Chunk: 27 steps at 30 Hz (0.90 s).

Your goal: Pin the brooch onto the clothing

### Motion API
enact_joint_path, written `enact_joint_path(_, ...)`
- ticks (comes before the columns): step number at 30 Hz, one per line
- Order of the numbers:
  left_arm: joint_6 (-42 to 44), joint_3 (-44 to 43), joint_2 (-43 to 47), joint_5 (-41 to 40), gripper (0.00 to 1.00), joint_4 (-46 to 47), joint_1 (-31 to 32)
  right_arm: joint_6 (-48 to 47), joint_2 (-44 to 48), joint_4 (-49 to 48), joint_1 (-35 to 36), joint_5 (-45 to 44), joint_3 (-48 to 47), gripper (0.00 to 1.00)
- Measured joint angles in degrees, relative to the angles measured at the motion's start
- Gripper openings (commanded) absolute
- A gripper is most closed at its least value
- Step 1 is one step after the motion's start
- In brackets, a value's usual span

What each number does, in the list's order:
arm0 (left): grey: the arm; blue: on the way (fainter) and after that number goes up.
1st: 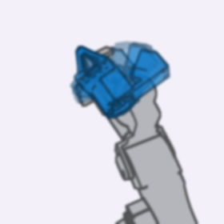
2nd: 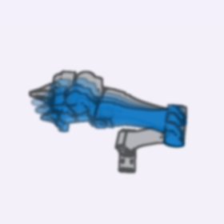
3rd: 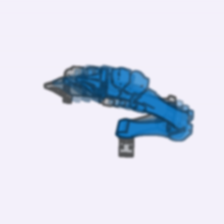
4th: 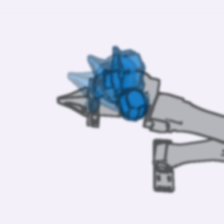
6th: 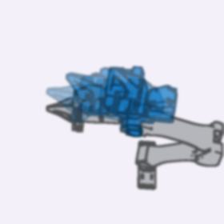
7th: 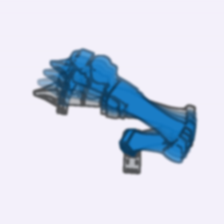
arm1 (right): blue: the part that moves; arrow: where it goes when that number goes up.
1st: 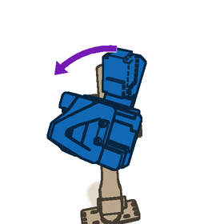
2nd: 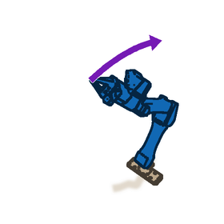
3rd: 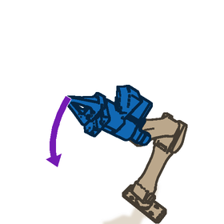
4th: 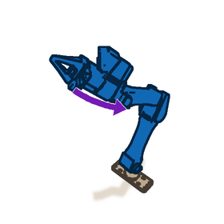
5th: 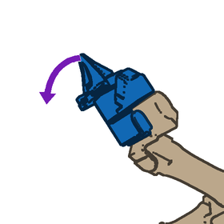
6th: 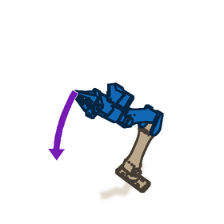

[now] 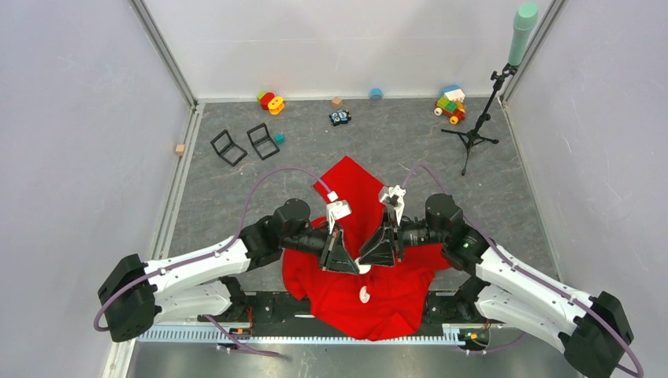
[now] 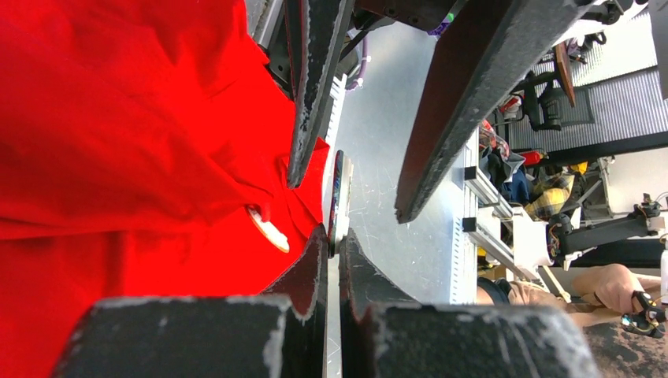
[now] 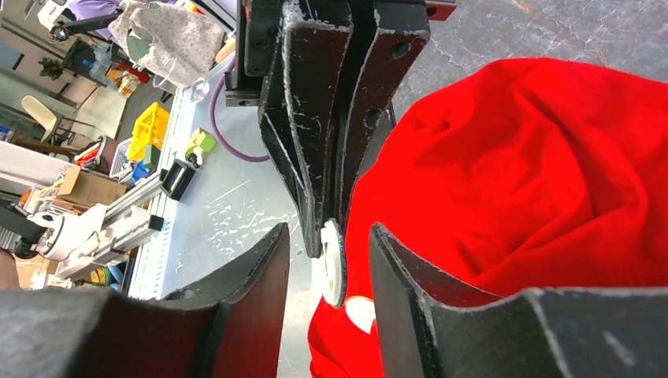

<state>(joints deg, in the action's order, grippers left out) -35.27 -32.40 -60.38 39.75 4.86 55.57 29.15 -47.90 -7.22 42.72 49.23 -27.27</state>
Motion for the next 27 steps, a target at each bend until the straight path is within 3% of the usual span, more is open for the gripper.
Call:
enact_joint_path(9,0.0,0.0,0.0,0.8,0.02,0.0,0.0,-0.1,-1.5,-0.2,0.4,-0.5,0.5,0.34)
enact_joint_path(11,0.0,0.0,0.0,0.9,0.02,0.1,0.0,-0.1,-1.5,-0.3,0.4,-0.7,0.5,0.29)
enact_joint_path(14,0.0,0.0,0.0,0.8,0.02,0.4,0.0,-0.2,-1.4,-0.8,0.5,-0.8,0.5,0.14)
enact_joint_path(15,0.0,0.0,0.0,0.7,0.08,0.5,0.0,-0.2,-1.4,-1.0,0.5,-0.9,0.5,0.09)
enact_joint_path(17,0.0,0.1,0.0,0.3,0.28,0.8,-0.2,-0.3,-1.3,-1.4,0.7,-1.1,0.5,0.0)
enact_joint_path(20,-0.2,0.4,0.2,-0.9,0.65,2.1,-0.2,0.1,-0.7,-2.1,0.7,-2.5,0.6,0.0)
enact_joint_path(23,-1.2,1.6,1.3,-3.7,0.77,4.7,-0.2,0.9,0.5,-3.6,0.7,-5.4,1.1,0.0)
enact_joint_path(27,-5.0,6.5,4.2,-8.9,0.78,13.5,-0.2,4.2,5.0,-10.0,0.7,-13.2,4.4,0.0)
